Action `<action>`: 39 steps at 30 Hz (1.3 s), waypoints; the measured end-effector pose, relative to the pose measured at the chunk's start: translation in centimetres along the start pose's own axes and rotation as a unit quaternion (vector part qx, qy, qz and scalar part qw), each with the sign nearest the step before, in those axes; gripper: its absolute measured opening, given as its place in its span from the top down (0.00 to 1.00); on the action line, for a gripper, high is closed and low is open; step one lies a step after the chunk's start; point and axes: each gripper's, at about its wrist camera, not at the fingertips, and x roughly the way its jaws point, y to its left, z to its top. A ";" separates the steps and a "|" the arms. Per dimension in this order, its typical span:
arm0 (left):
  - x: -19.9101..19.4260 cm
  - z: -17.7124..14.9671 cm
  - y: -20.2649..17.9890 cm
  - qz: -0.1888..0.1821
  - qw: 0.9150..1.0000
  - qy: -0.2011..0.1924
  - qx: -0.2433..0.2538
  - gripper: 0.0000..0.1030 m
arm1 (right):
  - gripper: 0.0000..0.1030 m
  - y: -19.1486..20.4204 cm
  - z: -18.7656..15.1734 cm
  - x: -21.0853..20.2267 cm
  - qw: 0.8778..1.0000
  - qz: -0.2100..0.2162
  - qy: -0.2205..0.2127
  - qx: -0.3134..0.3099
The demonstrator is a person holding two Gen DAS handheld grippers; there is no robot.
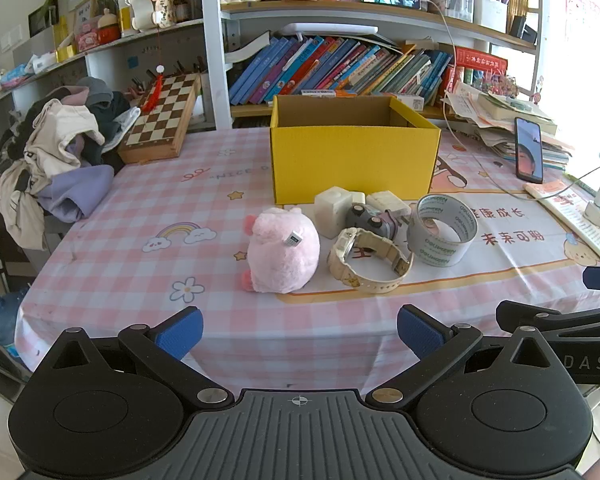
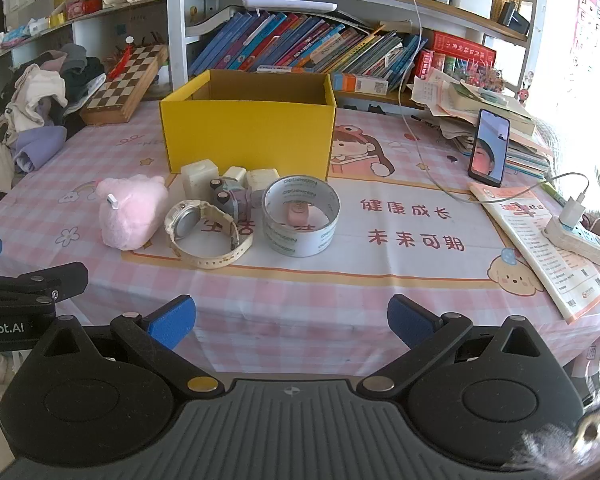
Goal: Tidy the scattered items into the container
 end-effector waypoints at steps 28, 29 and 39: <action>0.1 0.0 0.0 -0.007 1.000 0.001 0.009 0.00 | 0.00 0.1 0.2 0.4 1.000 0.001 0.005 0.001; 0.1 0.0 0.0 -0.007 1.000 0.001 0.009 0.00 | 0.00 0.1 0.2 0.4 1.000 0.001 0.005 0.001; 0.0 -0.1 -0.1 -0.004 1.000 0.002 0.012 0.00 | 0.00 0.1 0.1 0.4 1.000 0.004 0.009 0.003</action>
